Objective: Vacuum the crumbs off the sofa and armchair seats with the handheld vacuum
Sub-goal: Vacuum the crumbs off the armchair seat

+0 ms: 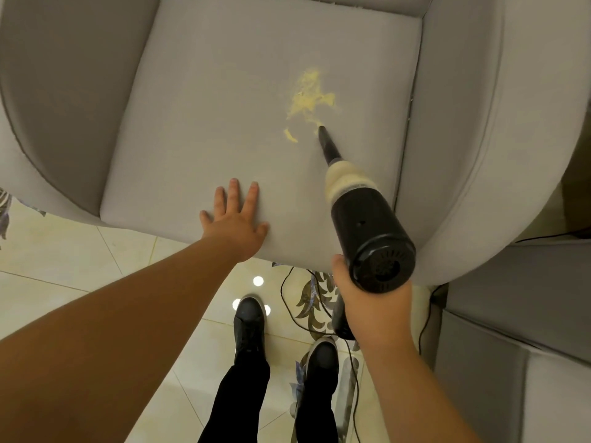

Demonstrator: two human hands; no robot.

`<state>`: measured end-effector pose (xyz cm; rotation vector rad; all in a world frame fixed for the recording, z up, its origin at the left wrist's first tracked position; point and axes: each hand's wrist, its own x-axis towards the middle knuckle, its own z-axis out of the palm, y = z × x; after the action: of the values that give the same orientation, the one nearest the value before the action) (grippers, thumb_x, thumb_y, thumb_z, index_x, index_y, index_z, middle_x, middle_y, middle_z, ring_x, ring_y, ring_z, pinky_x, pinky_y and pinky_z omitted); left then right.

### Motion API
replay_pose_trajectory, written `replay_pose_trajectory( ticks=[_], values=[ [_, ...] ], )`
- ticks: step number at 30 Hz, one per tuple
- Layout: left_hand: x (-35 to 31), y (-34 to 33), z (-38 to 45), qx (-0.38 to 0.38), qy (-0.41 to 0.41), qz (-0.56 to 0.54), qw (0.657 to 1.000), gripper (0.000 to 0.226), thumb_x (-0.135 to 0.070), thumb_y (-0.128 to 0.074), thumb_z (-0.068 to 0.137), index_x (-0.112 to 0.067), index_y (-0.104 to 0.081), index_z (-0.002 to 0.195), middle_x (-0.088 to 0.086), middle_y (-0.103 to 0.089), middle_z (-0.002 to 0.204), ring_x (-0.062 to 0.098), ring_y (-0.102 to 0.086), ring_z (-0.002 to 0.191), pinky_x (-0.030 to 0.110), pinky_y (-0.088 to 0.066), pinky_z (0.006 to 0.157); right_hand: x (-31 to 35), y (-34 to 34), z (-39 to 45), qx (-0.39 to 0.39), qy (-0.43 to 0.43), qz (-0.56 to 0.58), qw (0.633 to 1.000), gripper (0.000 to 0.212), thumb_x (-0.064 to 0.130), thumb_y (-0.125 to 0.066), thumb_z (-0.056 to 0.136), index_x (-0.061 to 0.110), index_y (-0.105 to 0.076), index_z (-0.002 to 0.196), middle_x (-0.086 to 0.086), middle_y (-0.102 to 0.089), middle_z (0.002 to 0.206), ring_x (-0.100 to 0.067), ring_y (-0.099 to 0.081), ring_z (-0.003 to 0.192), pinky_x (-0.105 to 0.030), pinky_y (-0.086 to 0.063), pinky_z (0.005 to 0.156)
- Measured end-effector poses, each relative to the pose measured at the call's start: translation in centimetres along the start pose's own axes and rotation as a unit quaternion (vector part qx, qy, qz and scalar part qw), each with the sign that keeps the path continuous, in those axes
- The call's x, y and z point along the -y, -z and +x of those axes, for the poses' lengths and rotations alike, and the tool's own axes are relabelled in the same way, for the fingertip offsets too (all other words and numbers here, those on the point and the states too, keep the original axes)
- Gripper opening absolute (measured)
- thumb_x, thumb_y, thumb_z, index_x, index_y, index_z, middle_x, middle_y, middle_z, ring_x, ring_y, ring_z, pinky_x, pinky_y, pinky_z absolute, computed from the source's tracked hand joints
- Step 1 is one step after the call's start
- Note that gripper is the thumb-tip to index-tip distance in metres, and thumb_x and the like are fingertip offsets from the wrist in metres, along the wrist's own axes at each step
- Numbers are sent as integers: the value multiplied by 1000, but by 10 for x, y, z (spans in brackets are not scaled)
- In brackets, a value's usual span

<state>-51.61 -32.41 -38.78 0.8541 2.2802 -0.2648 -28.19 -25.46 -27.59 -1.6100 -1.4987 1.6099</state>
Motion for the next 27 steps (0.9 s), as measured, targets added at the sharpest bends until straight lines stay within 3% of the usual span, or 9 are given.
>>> replay_pose_trajectory(
  ticks=[3, 5, 8, 10, 15, 18, 22, 25, 27],
  values=[
    [1, 1, 0, 1, -6, -4, 1000, 80, -61, -31, 104, -42, 27, 156, -2, 32, 167, 31, 23, 156, 62, -5, 124, 0, -8, 3, 40, -19, -16, 999, 29, 14, -88, 82, 30, -64, 88, 16, -72, 73, 0, -70, 68, -13, -58, 64],
    [2, 4, 0, 5, -9, -8, 1000, 79, -61, -31, 104, -43, 26, 157, -3, 31, 167, 30, 22, 156, 62, -6, 125, -1, -7, 2, 20, -8, -20, 1000, 29, 14, -88, 82, 29, -65, 88, 11, -73, 73, -1, -71, 70, -13, -58, 66],
    [4, 6, 0, 11, -7, -9, 1000, 78, -61, -30, 104, -44, 25, 157, -4, 31, 168, 29, 22, 156, 61, -7, 124, -1, 1, -6, -18, -31, -5, 999, 26, 15, -88, 81, 22, -68, 96, -2, -75, 80, -13, -74, 74, -33, -64, 77],
    [3, 4, 0, 11, -7, -5, 1000, 78, -61, -29, 104, -44, 26, 156, -3, 31, 167, 29, 22, 156, 61, -7, 124, -4, 6, -13, -32, -39, 0, 999, 32, 16, -88, 81, 29, -64, 98, -3, -76, 85, -20, -76, 81, -35, -62, 81],
    [0, 1, 1, 6, -7, -2, 1000, 80, -62, -28, 104, -41, 30, 155, -1, 34, 166, 31, 24, 155, 63, -5, 124, -2, -7, -31, -9, -68, 16, 997, 54, 51, -84, 60, 26, -61, 102, 9, -73, 99, 6, -73, 82, -10, -56, 72],
    [2, -2, 1, 1, -17, -5, 1000, 83, -64, -30, 104, -40, 32, 154, 0, 35, 166, 33, 27, 154, 64, -2, 124, -5, -23, -23, 17, -66, 24, 997, 41, 30, -92, 71, 26, -63, 99, 13, -72, 95, 15, -70, 81, -7, -53, 70],
    [3, -2, 1, 0, -16, -13, 1000, 82, -64, -31, 104, -41, 30, 154, -1, 35, 166, 33, 27, 154, 64, -2, 124, -4, -33, -6, 41, -51, -8, 998, 31, 26, -89, 80, 21, -70, 105, 3, -75, 89, -8, -74, 84, -29, -64, 80],
    [4, 2, 1, 1, -17, -21, 1000, 79, -62, -31, 105, -42, 25, 157, -3, 30, 168, 30, 22, 156, 63, -5, 124, 3, -24, 5, 13, -39, 26, 999, 29, 15, -88, 83, 26, -67, 99, 5, -72, 81, 1, -70, 70, -12, -56, 60],
    [6, 3, -1, -32, -28, -20, 999, 79, -59, -32, 105, -41, 23, 158, -5, 29, 168, 26, 21, 156, 63, -4, 124, 7, -18, 13, -20, -38, 44, 998, 31, 17, -87, 83, 24, -67, 105, 3, -73, 85, -1, -71, 72, -14, -56, 62]
  ],
)
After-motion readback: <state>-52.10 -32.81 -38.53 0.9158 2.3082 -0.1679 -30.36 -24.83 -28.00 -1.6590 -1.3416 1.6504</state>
